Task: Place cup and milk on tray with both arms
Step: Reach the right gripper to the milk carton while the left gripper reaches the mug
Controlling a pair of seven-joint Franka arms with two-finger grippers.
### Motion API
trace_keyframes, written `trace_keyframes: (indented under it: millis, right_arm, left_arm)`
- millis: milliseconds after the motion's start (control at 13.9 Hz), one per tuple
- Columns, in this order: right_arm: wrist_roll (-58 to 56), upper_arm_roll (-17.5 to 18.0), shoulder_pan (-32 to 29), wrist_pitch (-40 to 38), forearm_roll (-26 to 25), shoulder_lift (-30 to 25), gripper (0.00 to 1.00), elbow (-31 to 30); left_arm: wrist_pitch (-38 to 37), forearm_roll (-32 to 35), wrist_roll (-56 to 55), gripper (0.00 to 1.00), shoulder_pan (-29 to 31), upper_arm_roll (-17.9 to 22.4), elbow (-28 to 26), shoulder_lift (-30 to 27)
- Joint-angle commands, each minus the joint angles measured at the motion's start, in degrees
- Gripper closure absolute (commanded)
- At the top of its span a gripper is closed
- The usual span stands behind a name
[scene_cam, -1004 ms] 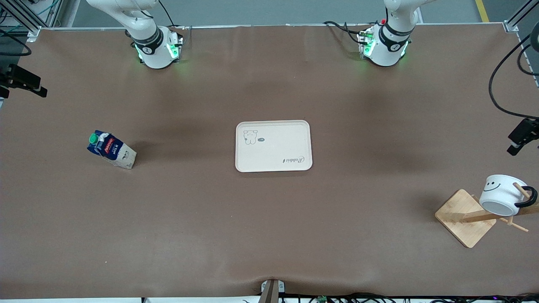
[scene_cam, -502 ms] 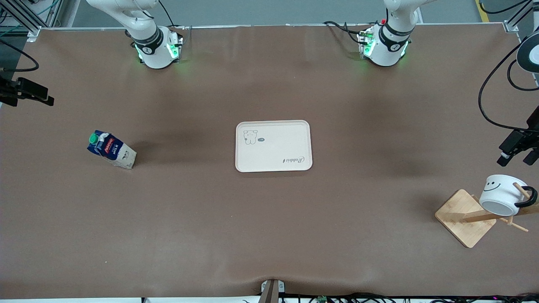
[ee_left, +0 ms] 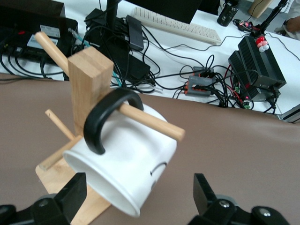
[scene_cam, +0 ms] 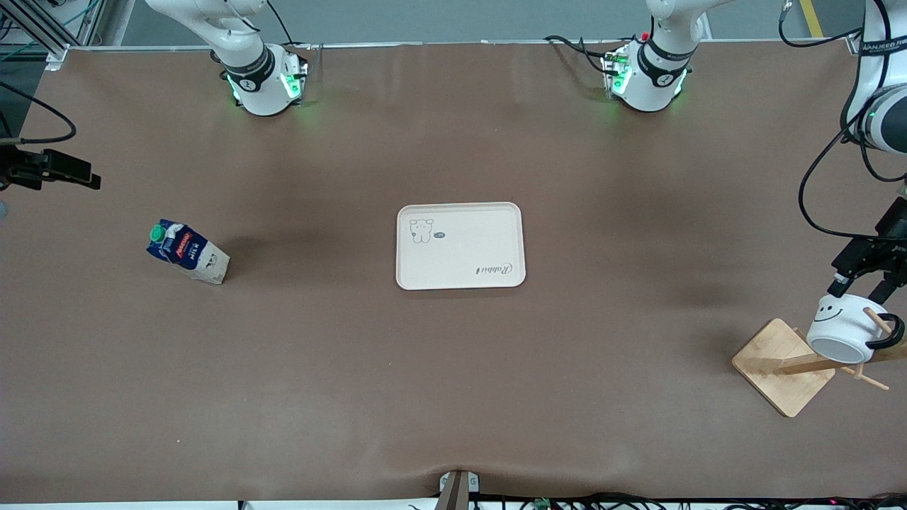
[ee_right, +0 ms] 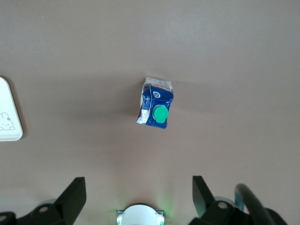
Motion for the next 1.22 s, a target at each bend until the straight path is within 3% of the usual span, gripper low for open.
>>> trace_keyframes:
  millis: [0,430,860,1147]
  right_arm:
    - [0.73,0.42,-1.22,-2.83,-0.27,0.69,0.00,0.67]
    - [0.82,0.42,-2.63,-7.32,-0.10,4.20,0.00,0.76]
    - [0.30,0.42,-2.89,-6.27,-0.72,9.99,0.00,1.29]
    - [0.91,0.42,-3.68,-5.31,-0.63,10.97,0.00,1.37]
  left_arm:
    - [-0.31,-4.25,4.36,0.00,0.52,-0.28,2.60,2.15]
    - [-1.36,-8.22,5.95,0.02,0.34,-0.45,3.48,3.38]
    - [-1.72,-8.66,6.84,0.42,0.17,-0.45,3.39,3.56]
    - [-2.42,-8.66,6.92,0.75,-0.18,-0.45,2.86,3.03]
